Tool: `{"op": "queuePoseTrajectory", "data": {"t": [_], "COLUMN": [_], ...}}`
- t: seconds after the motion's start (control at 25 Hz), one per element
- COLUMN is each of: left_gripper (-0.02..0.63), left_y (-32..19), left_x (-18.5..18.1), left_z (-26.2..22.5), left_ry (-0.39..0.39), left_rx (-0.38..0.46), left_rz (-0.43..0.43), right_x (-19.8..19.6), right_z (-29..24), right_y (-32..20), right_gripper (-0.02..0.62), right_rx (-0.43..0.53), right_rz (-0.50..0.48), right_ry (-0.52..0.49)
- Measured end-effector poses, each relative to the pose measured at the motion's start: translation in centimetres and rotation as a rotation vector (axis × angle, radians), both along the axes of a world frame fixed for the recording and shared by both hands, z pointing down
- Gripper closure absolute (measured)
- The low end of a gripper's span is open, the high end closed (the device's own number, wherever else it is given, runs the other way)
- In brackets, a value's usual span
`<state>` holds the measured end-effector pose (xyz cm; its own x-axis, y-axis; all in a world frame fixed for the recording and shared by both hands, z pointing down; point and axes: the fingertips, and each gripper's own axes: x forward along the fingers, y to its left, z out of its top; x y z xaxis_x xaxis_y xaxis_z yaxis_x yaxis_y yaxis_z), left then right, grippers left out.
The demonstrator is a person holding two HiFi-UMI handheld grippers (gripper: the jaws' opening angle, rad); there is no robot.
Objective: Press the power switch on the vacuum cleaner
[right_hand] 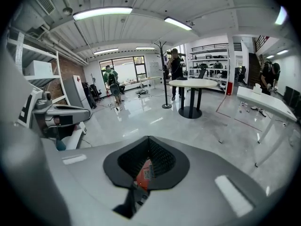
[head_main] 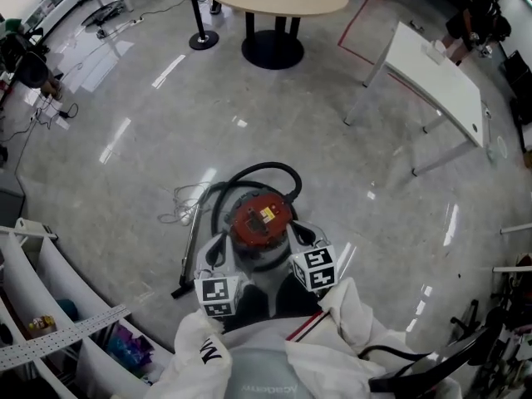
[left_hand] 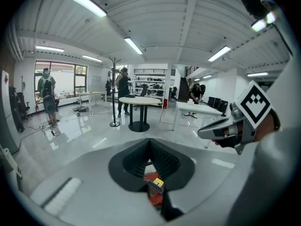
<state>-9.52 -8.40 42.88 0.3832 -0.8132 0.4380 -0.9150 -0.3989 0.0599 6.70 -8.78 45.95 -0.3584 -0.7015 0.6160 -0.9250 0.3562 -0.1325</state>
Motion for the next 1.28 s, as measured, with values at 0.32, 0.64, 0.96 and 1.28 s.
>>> {"op": "queuePoseTrajectory", "data": {"t": [0.32,0.64,0.96,1.28], "left_gripper": [0.606,0.606,0.606,0.606], "left_y": [1.0,2.4,4.5,8.1], "left_x": [-0.6,-0.7,0.8,3.2], "left_z": [-2.3,-1.0,-1.0,-3.3], "left_ry": [0.021,0.024,0.023,-0.011], "left_rx": [0.040,0.014,0.015,0.069], "left_rz": [0.041,0.125,0.131,0.119], "right_x": [-2.1,-2.4,-2.0,0.1], "right_z": [-3.4,-3.5,-3.8,-6.0], "right_y": [2.2,4.5,7.3,11.0], "right_gripper": [0.594,0.594,0.594,0.594], "right_rx": [0.046,0.048,0.049,0.113], "right_rz": [0.009,0.099,0.087,0.073], "right_ry": [-0.025,-0.019,-0.030,-0.083]}}
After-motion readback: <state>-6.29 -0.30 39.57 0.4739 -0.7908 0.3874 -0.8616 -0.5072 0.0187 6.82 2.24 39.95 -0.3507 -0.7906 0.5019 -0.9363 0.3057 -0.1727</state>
